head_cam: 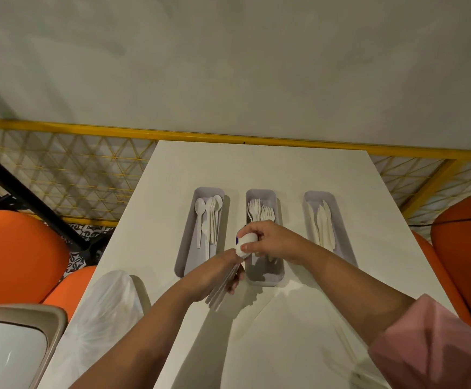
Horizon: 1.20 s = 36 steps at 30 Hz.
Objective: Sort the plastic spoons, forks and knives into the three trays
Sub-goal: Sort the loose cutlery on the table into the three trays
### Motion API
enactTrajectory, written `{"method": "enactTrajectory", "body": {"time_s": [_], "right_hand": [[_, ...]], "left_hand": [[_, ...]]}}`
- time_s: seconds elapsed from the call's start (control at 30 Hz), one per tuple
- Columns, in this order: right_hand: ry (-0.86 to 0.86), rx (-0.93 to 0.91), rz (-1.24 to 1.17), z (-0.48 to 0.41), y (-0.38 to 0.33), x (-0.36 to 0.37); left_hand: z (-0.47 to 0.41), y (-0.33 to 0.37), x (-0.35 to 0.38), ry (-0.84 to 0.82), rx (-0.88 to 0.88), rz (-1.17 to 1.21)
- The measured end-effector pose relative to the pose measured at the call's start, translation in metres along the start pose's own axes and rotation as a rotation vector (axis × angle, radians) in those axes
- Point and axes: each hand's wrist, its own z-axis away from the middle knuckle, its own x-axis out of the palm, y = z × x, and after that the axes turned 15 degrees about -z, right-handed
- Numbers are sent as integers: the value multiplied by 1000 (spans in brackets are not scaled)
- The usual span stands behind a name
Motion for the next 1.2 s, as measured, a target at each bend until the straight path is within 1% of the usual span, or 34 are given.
{"method": "enactTrajectory", "body": {"time_s": [0.13, 0.23, 0.3, 0.4, 0.5, 0.6, 0.73, 0.8, 0.97, 1.2], "right_hand": [[78, 20, -82, -23, -5, 1], [129, 17, -130, -40, -10, 5], [150, 19, -151, -53, -12, 10], [172, 22, -152, -71, -16, 17], [207, -18, -48, -87, -16, 21], [200, -65, 225, -97, -9, 22], [44, -109, 587, -102, 1, 28], [5, -118, 697, -103, 5, 30], [-38, -127, 781, -103, 13, 30], [-56, -102, 765, -106, 18, 30]], "left_hand": [[-6, -8, -7, 217, 2, -288], [-11, -15, -14, 350, 12, -513], [-15, -18, -21, 424, 38, -578], [-21, -23, -33, 479, 96, -606], [-28, -24, -45, 529, 87, -577], [-35, -22, -58, 581, -3, -540], [-56, -17, -77, 632, -167, -518], [-68, -12, -83, 640, -215, -548], [-95, -7, -93, 646, -304, -548], [-108, -15, -90, 627, -390, -564]]}}
